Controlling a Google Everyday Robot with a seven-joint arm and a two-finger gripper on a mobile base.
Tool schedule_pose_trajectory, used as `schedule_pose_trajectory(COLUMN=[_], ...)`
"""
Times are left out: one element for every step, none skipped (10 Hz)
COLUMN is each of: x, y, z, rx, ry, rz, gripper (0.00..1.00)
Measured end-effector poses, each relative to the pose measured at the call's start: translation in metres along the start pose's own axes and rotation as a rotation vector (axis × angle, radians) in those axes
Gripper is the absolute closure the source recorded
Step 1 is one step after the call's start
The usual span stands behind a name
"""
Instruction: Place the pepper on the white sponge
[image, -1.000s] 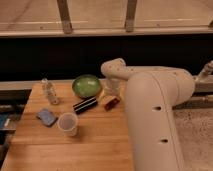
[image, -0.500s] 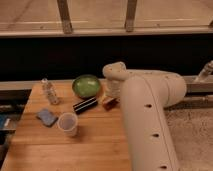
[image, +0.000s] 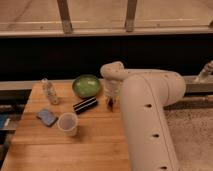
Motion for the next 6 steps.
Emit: schedule_pose_trajectory(x=[0.000, 0.000, 0.000, -0.001, -0.002, -0.005], y=[0.002, 0.001, 0.000, 0.001, 0.003, 0.005], z=[-0.001, -0.001, -0.002, -0.004, -0.007, -0.014], rx=[-0.006, -0.012, -0.017, -0.019, -0.021, -0.026], ry=[0.001, 0.003, 0.003, 0.000, -0.006, -0.021], rz=[-0.006, -0.006, -0.006, -0.009, -0.017, -0.025], gripper=[0.98, 1.00, 1.00, 1.00, 1.00, 1.00])
